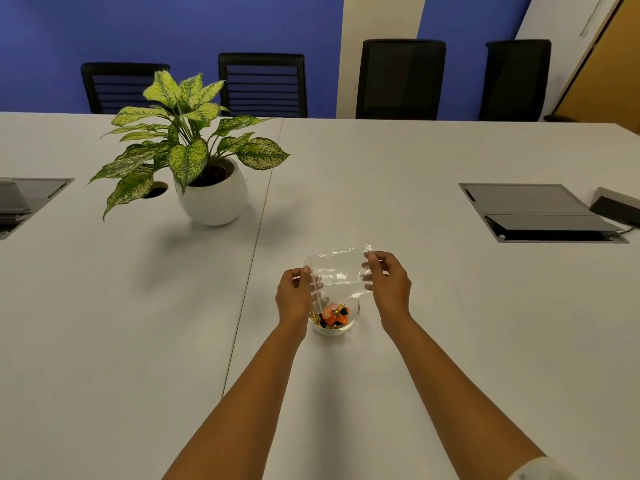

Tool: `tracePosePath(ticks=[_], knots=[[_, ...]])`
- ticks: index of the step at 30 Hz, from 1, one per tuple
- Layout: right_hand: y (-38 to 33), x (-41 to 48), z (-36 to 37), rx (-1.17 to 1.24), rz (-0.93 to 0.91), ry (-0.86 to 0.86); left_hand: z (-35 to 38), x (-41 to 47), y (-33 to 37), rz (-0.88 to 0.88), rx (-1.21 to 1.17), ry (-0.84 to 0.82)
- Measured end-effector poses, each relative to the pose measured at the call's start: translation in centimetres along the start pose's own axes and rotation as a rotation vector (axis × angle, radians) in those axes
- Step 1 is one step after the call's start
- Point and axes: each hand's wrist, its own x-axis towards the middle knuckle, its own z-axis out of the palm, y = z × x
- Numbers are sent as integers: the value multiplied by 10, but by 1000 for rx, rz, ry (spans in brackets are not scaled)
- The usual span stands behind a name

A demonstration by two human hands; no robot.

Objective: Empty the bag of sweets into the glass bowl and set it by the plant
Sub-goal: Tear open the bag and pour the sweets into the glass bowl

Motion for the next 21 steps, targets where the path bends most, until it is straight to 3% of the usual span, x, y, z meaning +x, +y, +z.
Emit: tracePosePath(ticks=[4, 13, 18, 21], knots=[[9, -7, 2, -73, -23, 45, 6, -8, -3, 88, 89, 107], [26, -16, 1, -170, -28, 80, 6, -19, -7, 252, 179, 150], [30, -24, 0, -131, 2, 59, -7, -20, -18, 247, 185, 159], [32, -29, 0, -49, 51, -40, -18, -19, -24, 214, 178, 169]])
